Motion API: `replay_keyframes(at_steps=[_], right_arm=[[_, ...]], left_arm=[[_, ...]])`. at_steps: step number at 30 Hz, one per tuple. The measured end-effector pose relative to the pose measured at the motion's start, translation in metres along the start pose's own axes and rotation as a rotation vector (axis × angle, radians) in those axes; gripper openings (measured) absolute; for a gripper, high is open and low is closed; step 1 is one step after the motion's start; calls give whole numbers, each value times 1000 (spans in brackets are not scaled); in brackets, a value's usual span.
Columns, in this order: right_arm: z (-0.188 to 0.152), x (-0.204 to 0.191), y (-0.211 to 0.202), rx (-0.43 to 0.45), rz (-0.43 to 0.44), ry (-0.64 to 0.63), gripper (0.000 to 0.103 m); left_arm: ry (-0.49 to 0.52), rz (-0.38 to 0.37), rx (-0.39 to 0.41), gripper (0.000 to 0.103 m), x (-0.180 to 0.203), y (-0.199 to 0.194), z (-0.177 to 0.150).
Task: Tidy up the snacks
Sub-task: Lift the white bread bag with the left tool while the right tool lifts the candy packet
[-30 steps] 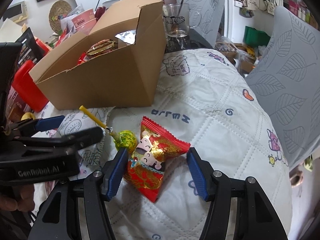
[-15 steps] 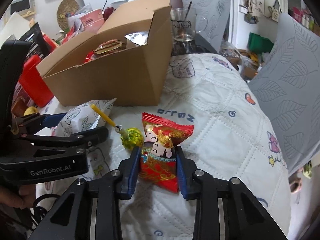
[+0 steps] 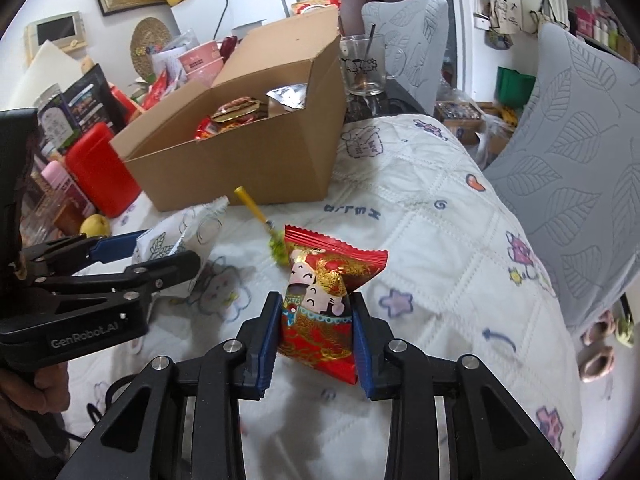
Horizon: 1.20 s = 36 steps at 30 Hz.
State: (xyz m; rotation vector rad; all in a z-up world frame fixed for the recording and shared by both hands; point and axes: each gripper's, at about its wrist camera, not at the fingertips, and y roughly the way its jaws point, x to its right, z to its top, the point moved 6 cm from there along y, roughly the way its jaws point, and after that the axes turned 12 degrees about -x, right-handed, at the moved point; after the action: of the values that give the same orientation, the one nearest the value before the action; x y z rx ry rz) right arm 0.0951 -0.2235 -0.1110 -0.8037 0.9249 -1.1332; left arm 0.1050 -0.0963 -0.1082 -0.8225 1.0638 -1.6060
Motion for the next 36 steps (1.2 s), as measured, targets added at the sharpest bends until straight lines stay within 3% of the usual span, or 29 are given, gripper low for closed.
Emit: replay_keyframes(at_steps=[4, 9, 11, 13, 16, 17, 20, 24, 27, 29, 31, 36], right_arm=[[-12, -7, -5, 1, 16, -11, 32], [-23, -8, -6, -10, 10, -4, 33], [-25, -7, -8, -11, 6, -3, 33], [-27, -7, -8, -13, 3, -4, 33], [-26, -6, -9, -12, 2, -2, 32], [-25, -5, -9, -11, 2, 0, 33], [-25, -4, -8, -12, 5, 3, 33], [-24, -3, -4, -23, 11, 7, 33], [-24, -2, -1, -31, 20, 12, 33], [-23, 0, 1, -35, 21, 15, 33], [-23, 2, 3, -40, 20, 19, 33], [-23, 5, 8, -51, 17, 29, 33]], left_arm=[[26, -8, 11, 54, 10, -5, -7], [-7, -2, -35, 56, 5, 9, -15], [-16, 14, -51, 67, 3, 17, -15], [-17, 41, -84, 87, 1, 26, -15], [-34, 13, -109, 102, 0, 40, -15], [-39, 19, -123, 102, -1, 44, -15], [-44, 20, -169, 102, -2, 59, -16], [-21, 29, -151, 102, 3, 61, -12], [-48, -5, -115, 102, 2, 61, -6], [-56, -19, -89, 95, 0, 61, -4], [-45, -25, -79, 80, 1, 60, -4], [-53, -21, -64, 72, -1, 53, -6]])
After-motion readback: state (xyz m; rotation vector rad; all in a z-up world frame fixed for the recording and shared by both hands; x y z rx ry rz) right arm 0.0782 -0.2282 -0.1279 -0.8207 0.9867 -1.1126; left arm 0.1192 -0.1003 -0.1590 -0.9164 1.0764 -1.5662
